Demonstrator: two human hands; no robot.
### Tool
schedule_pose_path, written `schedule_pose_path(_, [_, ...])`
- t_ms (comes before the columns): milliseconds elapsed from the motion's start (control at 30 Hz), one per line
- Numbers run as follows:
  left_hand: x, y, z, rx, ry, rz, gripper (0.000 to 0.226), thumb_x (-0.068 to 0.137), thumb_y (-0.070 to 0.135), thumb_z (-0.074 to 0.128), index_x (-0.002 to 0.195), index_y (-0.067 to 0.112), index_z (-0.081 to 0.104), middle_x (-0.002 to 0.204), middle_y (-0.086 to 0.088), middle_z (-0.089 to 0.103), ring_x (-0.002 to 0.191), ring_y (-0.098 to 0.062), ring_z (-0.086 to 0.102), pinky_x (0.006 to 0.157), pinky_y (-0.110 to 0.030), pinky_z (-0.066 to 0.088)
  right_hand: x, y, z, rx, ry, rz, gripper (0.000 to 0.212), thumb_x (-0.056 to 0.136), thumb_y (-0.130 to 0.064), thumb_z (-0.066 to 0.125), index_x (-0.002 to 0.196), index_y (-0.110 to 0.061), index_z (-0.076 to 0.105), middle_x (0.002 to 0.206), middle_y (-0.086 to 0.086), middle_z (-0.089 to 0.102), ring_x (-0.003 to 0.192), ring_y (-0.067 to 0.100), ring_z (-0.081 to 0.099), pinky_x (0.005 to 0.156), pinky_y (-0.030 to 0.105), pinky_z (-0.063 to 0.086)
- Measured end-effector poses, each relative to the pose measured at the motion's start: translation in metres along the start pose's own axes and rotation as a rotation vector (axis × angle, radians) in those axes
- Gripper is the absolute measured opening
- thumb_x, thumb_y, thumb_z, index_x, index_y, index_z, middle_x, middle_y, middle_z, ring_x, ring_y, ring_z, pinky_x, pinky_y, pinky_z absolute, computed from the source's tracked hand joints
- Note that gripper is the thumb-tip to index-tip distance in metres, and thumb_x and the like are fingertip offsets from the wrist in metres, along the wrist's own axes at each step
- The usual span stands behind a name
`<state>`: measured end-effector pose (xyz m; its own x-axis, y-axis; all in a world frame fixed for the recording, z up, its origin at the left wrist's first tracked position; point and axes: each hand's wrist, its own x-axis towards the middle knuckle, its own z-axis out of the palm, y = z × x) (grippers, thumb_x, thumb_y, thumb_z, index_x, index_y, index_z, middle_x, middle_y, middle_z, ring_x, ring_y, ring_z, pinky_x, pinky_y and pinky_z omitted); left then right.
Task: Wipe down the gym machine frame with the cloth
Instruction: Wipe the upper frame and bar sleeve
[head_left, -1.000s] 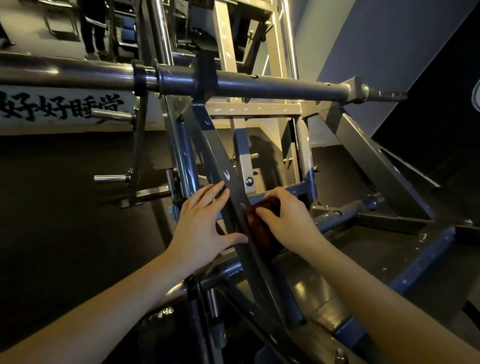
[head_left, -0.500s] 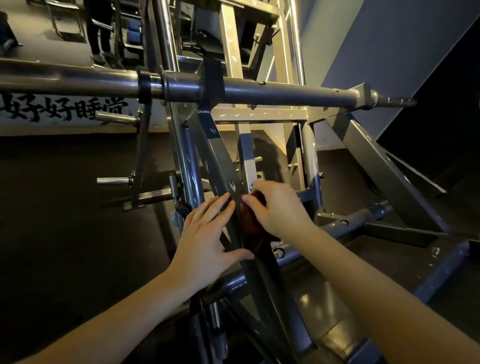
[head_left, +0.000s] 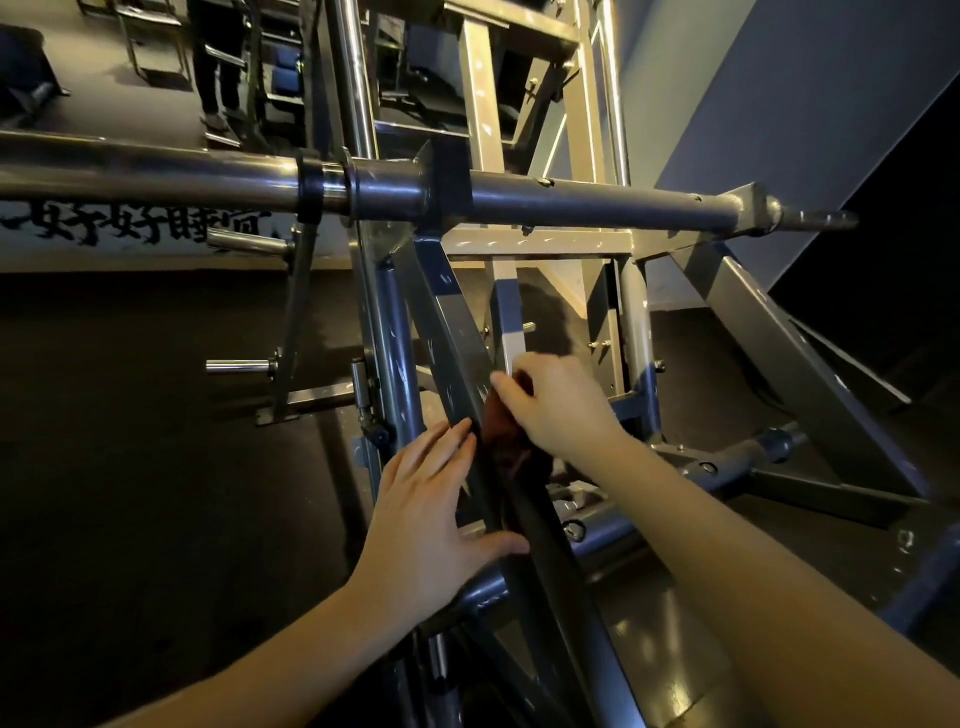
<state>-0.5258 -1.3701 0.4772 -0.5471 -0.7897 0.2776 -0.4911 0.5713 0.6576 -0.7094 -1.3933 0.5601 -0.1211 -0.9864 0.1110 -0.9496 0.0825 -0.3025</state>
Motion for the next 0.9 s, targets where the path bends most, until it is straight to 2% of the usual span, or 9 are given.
schedule_pose_path(100, [-0.001, 0.003, -0.002, 0.002, -0.022, -0.025, 0.115, 0.069, 0.085, 0.057, 0.161, 0.03, 0.019, 0.167, 0.018, 0.011, 0.154, -0.002, -0.002, 0.122, -0.029, -0.006, 0.018, 0.012, 0.002, 0.026, 0.027, 0.054, 0.026, 0.104, -0.047, 0.049, 0.094, -0.025, 0.059, 0.089, -0.007, 0.061, 0.087, 0.011, 0.06, 0.079, 0.026, 0.051])
schedule_pose_path(167, [-0.001, 0.002, -0.002, -0.019, -0.023, -0.035, 0.116, 0.069, 0.085, 0.059, 0.162, 0.03, 0.017, 0.168, 0.018, 0.009, 0.154, -0.001, -0.003, 0.122, -0.029, -0.006, -0.003, 0.022, -0.001, 0.053, -0.065, 0.104, 0.025, 0.103, -0.047, 0.051, 0.104, -0.024, 0.06, 0.102, -0.004, 0.064, 0.099, 0.014, 0.061, 0.09, 0.031, 0.054])
schedule_pose_path(200, [-0.001, 0.001, -0.001, -0.031, -0.029, -0.044, 0.116, 0.069, 0.085, 0.059, 0.162, 0.03, 0.017, 0.168, 0.018, 0.009, 0.154, -0.001, -0.003, 0.122, -0.029, -0.005, -0.018, 0.027, -0.003, 0.093, -0.117, 0.113, 0.023, 0.102, -0.047, 0.053, 0.104, -0.025, 0.059, 0.103, -0.006, 0.064, 0.101, 0.013, 0.061, 0.09, 0.03, 0.053])
schedule_pose_path(333, [-0.001, -0.005, 0.005, -0.054, -0.047, -0.072, 0.12, 0.065, 0.09, 0.053, 0.162, 0.03, 0.018, 0.168, 0.018, 0.009, 0.154, -0.002, -0.002, 0.126, -0.032, -0.001, -0.049, 0.028, -0.009, 0.18, -0.181, 0.065, 0.018, 0.097, -0.048, 0.059, 0.101, -0.03, 0.057, 0.1, -0.011, 0.063, 0.099, 0.007, 0.061, 0.086, 0.025, 0.052])
schedule_pose_path(467, [0.001, -0.004, 0.005, -0.056, -0.042, -0.078, 0.116, 0.064, 0.091, 0.056, 0.16, 0.037, 0.018, 0.159, 0.029, 0.011, 0.15, 0.005, -0.002, 0.125, -0.03, -0.001, -0.003, -0.009, 0.001, 0.114, -0.055, -0.027, 0.019, 0.099, -0.048, 0.057, 0.092, -0.03, 0.052, 0.09, -0.012, 0.058, 0.086, 0.003, 0.056, 0.075, 0.021, 0.047])
schedule_pose_path(600, [0.002, -0.001, 0.001, -0.087, -0.042, -0.071, 0.107, 0.066, 0.087, 0.061, 0.155, 0.046, 0.018, 0.157, 0.031, 0.017, 0.147, 0.009, -0.001, 0.123, -0.028, -0.001, 0.035, -0.025, 0.005, 0.117, 0.015, 0.026, 0.024, 0.1, -0.052, 0.055, 0.1, -0.029, 0.052, 0.098, -0.01, 0.057, 0.091, 0.009, 0.053, 0.082, 0.025, 0.05])
schedule_pose_path(667, [0.002, 0.0, -0.001, -0.074, -0.039, -0.051, 0.107, 0.065, 0.086, 0.062, 0.156, 0.043, 0.025, 0.159, 0.028, 0.022, 0.149, 0.005, 0.003, 0.127, -0.034, 0.006, 0.026, -0.019, 0.008, 0.147, 0.04, 0.045, 0.029, 0.097, -0.055, 0.058, 0.09, -0.027, 0.054, 0.091, -0.009, 0.06, 0.087, 0.008, 0.057, 0.079, 0.023, 0.052])
schedule_pose_path(767, [0.004, 0.001, -0.003, -0.066, -0.041, -0.053, 0.111, 0.062, 0.086, 0.06, 0.157, 0.039, 0.026, 0.16, 0.025, 0.025, 0.151, 0.001, 0.005, 0.128, -0.039, 0.01, 0.007, -0.007, 0.01, 0.202, 0.005, 0.081, 0.035, 0.093, -0.06, 0.062, 0.078, -0.028, 0.059, 0.076, -0.01, 0.062, 0.077, 0.004, 0.059, 0.067, 0.018, 0.045])
schedule_pose_path(900, [0.006, 0.0, -0.004, -0.058, -0.067, -0.072, 0.114, 0.064, 0.086, 0.063, 0.158, 0.04, 0.02, 0.162, 0.026, 0.02, 0.151, 0.003, 0.001, 0.129, -0.038, 0.005, 0.016, -0.003, 0.006, 0.16, -0.068, 0.089, 0.039, 0.095, -0.06, 0.058, 0.08, -0.025, 0.065, 0.078, -0.006, 0.066, 0.079, 0.009, 0.064, 0.073, 0.025, 0.056])
